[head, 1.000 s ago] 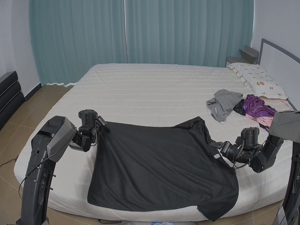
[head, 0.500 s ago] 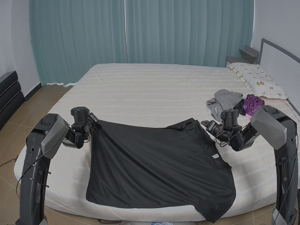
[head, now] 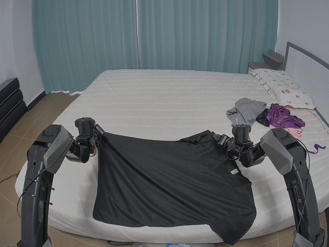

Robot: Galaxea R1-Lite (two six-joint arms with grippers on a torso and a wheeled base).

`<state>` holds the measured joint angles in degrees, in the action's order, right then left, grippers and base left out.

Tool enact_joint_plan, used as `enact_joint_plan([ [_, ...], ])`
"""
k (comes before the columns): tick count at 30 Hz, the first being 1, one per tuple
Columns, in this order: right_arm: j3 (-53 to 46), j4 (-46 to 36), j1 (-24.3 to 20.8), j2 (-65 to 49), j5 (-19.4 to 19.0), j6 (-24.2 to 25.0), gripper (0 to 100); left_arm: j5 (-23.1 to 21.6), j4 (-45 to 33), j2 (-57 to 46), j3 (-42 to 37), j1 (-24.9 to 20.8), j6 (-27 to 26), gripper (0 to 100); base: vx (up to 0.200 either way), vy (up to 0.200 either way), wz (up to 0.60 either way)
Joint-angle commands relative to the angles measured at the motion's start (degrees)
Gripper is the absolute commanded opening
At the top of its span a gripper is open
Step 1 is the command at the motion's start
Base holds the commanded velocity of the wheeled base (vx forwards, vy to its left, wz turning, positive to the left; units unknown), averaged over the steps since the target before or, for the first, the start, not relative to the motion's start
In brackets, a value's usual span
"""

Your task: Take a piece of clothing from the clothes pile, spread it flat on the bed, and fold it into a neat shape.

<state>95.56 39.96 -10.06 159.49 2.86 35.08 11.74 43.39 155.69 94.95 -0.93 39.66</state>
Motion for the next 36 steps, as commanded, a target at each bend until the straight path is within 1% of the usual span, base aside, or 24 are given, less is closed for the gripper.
enact_joint_plan([
  [1,4.6,-1.7,0.2,3.5,-0.1,-0.1,100,0.0,-0.1,0.1,-0.2,-0.1,0.0,0,0.0,0.0,0.0],
  [6,5.2,-2.9,0.2,4.2,-0.1,-0.2,100,0.0,-0.2,0.1,-0.5,-0.1,-0.1,0,0.0,0.0,0.0],
  [7,5.5,-3.0,0.2,4.3,-0.1,-0.2,0,0.0,-0.2,0.1,-0.5,-0.2,-0.1,0,0.0,0.0,0.0],
  [10,6.0,-4.7,0.3,4.3,0.2,-0.2,0,0.0,-0.3,0.1,-0.5,-0.2,-0.1,0,0.0,0.0,0.0],
  [19,7.0,-4.6,0.5,3.9,0.8,0.3,0,0.0,-0.3,0.0,-0.8,-0.8,-0.2,0,0.0,0.0,0.0],
  [23,7.3,-2.5,1.3,3.2,2.2,0.3,0,0.0,-0.3,-0.1,-0.7,-0.9,-0.2,0,0.0,0.0,0.0],
  [28,7.3,-0.5,2.4,2.3,2.8,0.3,0,0.0,-0.2,-0.1,0.0,-1.5,-0.2,0,0.0,0.0,0.0],
  [29,7.4,0.6,3.0,2.1,3.6,0.3,0,-0.1,-0.1,0.0,0.2,-1.7,-0.2,0,0.0,0.0,0.0],
  [36,7.5,4.4,5.2,-0.4,5.5,-0.2,0,-0.1,0.2,0.1,1.3,-1.9,-0.1,0,0.0,0.0,0.0],
])
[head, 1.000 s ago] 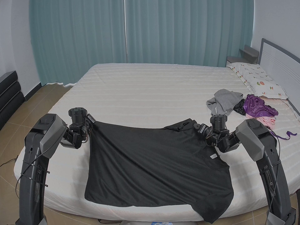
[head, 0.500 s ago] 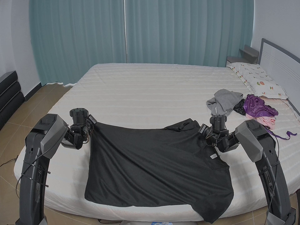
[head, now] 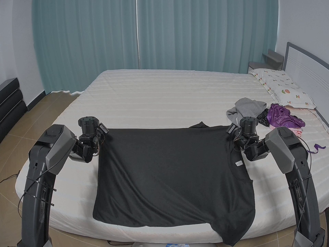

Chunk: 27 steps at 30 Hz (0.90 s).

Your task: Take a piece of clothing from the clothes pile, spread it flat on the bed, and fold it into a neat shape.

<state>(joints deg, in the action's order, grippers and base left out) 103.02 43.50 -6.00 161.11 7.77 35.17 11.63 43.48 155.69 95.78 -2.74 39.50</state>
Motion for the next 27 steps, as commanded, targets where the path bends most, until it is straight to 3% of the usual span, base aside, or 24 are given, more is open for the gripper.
enact_joint_plan([
  [1,0.1,1.3,1.3,-2.5,0.6,-0.4,0,0.0,0.0,0.1,0.5,-0.1,0.1,0,0.0,0.0,0.0],
  [27,1.8,5.2,2.2,-4.2,1.3,-5.0,0,-0.5,5.0,3.0,5.6,-0.6,2.8,0,0.0,0.0,0.0],
])
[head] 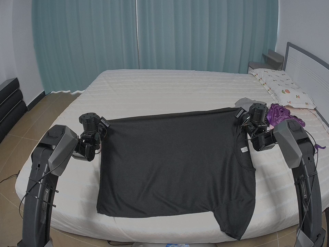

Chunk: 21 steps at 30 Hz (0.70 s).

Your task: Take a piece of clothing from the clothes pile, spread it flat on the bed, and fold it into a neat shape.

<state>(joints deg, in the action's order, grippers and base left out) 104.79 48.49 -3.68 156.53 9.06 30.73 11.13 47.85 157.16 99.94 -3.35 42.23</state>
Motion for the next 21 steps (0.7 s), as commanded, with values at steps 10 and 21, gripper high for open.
enact_joint_plan([
  [10,1.1,1.1,-0.2,2.8,0.1,-2.3,0,-0.1,0.7,3.1,2.6,-0.1,-0.2,0,0.0,0.0,0.0],
  [21,1.1,1.3,-0.3,6.9,1.0,-3.2,0,-2.0,0.3,4.4,3.1,-0.3,-0.4,0,0.0,0.0,0.0],
])
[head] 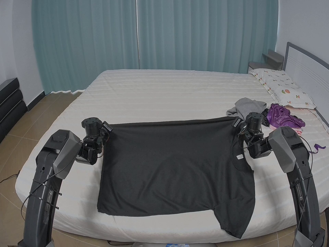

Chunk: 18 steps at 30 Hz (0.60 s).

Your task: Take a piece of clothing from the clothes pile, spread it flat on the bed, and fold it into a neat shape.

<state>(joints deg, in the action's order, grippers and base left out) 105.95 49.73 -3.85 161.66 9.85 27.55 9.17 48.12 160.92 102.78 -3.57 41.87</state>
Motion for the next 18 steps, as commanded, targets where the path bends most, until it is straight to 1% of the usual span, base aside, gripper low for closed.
enact_joint_plan([
  [1,0.0,-0.1,-0.1,2.3,0.5,-0.2,0,0.0,0.0,0.8,0.3,0.0,0.0,0,0.0,0.0,0.0],
  [14,-0.5,-0.3,-0.5,4.5,1.5,-0.9,0,-0.1,-2.7,1.4,0.8,0.0,0.0,0,0.0,0.0,0.0],
  [15,-0.7,-0.5,-0.5,4.6,1.6,-1.2,0,0.0,-4.3,1.5,0.8,-0.2,0.0,100,0.0,0.0,0.0],
  [16,-0.7,-0.5,-0.5,4.7,1.6,-1.3,100,-0.1,-4.7,1.5,0.8,-0.3,0.0,100,0.0,0.0,0.0],
  [18,-1.1,-0.4,-0.5,4.7,1.6,-1.4,100,-0.1,-5.6,1.5,0.8,-0.4,0.0,100,0.0,0.0,0.0],
])
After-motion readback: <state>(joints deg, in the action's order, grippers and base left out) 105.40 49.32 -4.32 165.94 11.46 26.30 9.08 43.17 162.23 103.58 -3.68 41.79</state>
